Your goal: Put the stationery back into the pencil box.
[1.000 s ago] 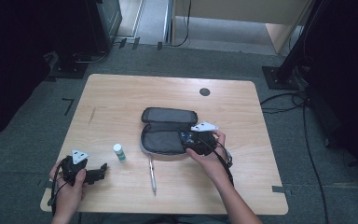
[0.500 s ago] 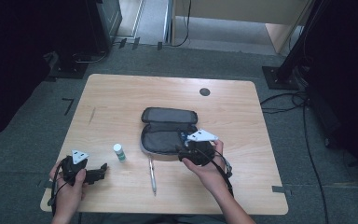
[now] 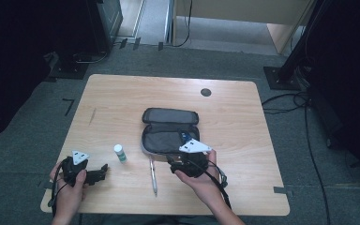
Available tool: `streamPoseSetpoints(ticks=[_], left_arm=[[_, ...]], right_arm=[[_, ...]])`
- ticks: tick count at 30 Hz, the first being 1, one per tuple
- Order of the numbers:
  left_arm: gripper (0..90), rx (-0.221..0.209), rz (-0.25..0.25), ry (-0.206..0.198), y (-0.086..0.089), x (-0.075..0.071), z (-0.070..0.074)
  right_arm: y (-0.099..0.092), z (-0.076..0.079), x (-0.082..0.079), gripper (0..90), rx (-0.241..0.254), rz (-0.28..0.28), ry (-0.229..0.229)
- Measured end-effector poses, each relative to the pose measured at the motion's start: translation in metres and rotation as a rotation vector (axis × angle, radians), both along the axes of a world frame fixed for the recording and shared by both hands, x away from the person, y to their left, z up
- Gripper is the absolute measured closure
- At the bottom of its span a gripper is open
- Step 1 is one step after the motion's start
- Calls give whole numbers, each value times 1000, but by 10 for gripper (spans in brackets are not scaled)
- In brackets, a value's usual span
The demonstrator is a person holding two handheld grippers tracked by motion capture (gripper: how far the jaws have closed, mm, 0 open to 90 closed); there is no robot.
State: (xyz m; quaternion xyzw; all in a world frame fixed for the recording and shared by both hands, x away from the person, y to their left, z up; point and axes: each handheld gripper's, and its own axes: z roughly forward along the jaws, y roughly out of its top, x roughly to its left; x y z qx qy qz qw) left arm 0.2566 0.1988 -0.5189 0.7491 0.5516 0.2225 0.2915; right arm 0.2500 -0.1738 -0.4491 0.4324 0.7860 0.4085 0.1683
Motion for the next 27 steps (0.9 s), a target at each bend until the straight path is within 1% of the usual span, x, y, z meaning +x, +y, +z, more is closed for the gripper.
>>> streamPoseSetpoints(ticks=[12, 19, 27], left_arm=[[0, 0, 0, 0, 0, 0, 0], [0, 0, 0, 0, 0, 0, 0], [0, 0, 0, 0, 0, 0, 0]], right_arm=[[16, -15, -16, 350, 11, 53, 25], [25, -23, -24, 384, 19, 88, 43], [34, -31, -29, 424, 22, 116, 62]])
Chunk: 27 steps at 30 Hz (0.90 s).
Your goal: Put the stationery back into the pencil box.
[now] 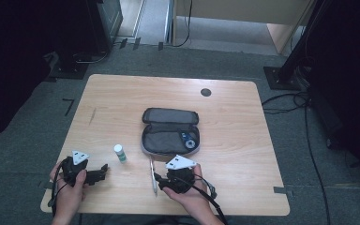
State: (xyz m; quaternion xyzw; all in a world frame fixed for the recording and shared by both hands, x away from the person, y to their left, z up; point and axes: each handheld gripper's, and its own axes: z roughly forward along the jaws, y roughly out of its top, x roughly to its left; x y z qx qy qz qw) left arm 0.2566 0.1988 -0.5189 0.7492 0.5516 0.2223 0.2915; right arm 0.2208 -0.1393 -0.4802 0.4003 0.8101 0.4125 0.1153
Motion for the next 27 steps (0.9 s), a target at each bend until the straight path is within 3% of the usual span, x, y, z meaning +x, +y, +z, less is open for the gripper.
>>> streamPoseSetpoints(ticks=[13, 27], left_arm=[[0, 0, 0, 0, 0, 0, 0], [0, 0, 0, 0, 0, 0, 0]], right_arm=[[12, -14, -6, 457, -5, 26, 30], [22, -33, -11, 597, -36, 36, 68]])
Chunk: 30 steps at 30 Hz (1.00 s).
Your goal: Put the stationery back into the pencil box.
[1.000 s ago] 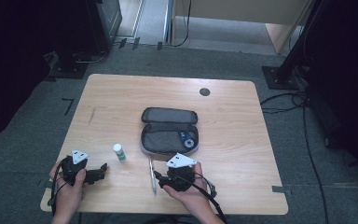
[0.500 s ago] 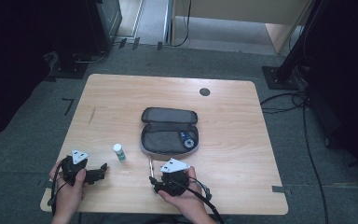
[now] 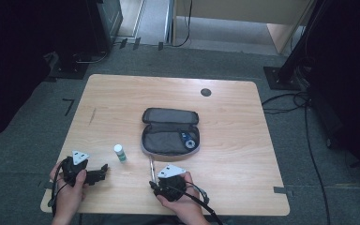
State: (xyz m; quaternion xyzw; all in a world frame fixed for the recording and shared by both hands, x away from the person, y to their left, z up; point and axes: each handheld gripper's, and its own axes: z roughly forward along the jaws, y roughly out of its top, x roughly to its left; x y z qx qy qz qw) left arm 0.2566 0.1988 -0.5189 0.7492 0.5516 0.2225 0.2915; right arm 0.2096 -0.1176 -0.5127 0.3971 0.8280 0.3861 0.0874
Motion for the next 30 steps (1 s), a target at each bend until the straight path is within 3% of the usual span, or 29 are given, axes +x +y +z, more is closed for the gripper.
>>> streamPoseSetpoints(ticks=[7, 12, 17, 26, 30], left_arm=[[0, 0, 0, 0, 0, 0, 0], [0, 0, 0, 0, 0, 0, 0], [0, 0, 0, 0, 0, 0, 0], [0, 0, 0, 0, 0, 0, 0], [0, 0, 0, 0, 0, 0, 0]], right_arm=[[3, -1, -3, 653, -20, 10, -23], [4, 0, -4, 728, -33, 56, -43], [1, 2, -4, 782, -22, 81, -30], [0, 3, -8, 780, -73, 81, -70], [1, 0, -10, 756, -75, 87, -59]])
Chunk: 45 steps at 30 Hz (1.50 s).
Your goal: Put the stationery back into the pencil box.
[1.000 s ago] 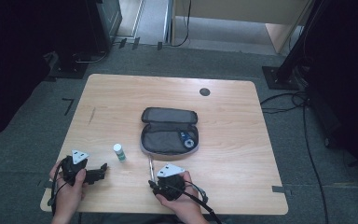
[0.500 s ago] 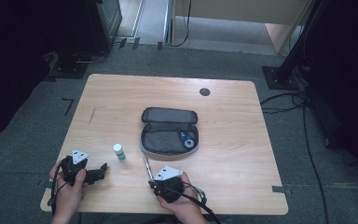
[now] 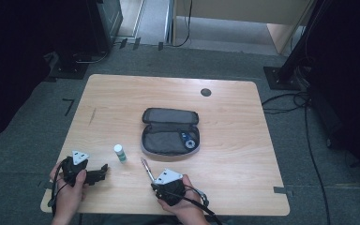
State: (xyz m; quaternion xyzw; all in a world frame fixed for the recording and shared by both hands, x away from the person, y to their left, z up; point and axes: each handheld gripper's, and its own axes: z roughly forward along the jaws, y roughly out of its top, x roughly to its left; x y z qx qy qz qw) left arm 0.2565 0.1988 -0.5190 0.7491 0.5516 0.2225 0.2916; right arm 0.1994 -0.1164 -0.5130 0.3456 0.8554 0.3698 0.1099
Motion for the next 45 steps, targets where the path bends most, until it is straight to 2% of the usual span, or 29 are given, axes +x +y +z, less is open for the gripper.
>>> streamPoseSetpoints(ticks=[2, 7, 14, 17, 23, 45], left_arm=[[0, 0, 0, 0, 0, 0, 0], [0, 0, 0, 0, 0, 0, 0], [0, -1, 0, 0, 0, 0, 0], [0, 0, 0, 0, 0, 0, 0], [0, 0, 0, 0, 0, 0, 0], [0, 0, 0, 0, 0, 0, 0]], right_arm=[[0, -2, -4, 758, 1, 2, -21], [-1, -3, -9, 795, -4, 4, -42], [-4, -1, -7, 816, -13, 28, -24], [-10, 1, -5, 817, -23, 26, -30], [-20, 10, -3, 818, -19, 40, -48], [-61, 49, 12, 817, 55, -26, -93]])
